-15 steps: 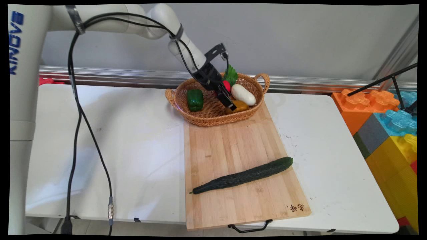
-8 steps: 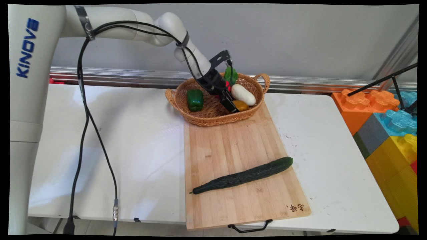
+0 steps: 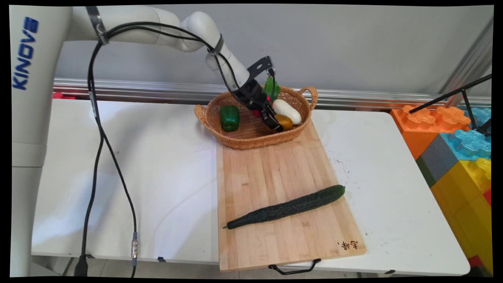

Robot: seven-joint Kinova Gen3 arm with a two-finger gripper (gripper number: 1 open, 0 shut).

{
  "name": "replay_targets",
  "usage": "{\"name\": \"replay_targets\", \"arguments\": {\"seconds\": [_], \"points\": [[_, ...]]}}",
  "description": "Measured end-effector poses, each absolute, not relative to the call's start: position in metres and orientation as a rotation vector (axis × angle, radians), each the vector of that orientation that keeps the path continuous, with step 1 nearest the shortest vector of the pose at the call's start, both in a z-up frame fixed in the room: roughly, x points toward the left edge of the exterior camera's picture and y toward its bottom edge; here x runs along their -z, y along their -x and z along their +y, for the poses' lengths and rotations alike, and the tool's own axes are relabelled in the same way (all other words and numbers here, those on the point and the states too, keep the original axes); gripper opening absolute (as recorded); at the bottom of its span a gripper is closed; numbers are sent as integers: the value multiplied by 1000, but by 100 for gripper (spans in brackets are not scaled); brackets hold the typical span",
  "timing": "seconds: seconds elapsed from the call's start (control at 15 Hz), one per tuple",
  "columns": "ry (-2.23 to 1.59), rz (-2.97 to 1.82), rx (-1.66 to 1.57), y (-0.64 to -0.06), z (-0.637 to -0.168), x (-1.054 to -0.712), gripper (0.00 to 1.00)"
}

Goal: Place the picked object on the cutting board

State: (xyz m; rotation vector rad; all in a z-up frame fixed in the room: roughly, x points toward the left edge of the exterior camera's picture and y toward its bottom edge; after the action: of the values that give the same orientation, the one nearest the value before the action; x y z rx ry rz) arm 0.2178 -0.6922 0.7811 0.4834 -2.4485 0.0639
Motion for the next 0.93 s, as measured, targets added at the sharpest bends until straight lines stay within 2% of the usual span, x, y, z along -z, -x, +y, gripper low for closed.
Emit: {"name": "replay_targets", "arguments": {"seconds": [0.53,0.73,0.93], "points": [[-449,-2389,-218,-219,-664,-863,0],[-473,-2361,-239,-211,-642,-893,0],[-516,-2353,-192,-196,-608,-906,0]]}}
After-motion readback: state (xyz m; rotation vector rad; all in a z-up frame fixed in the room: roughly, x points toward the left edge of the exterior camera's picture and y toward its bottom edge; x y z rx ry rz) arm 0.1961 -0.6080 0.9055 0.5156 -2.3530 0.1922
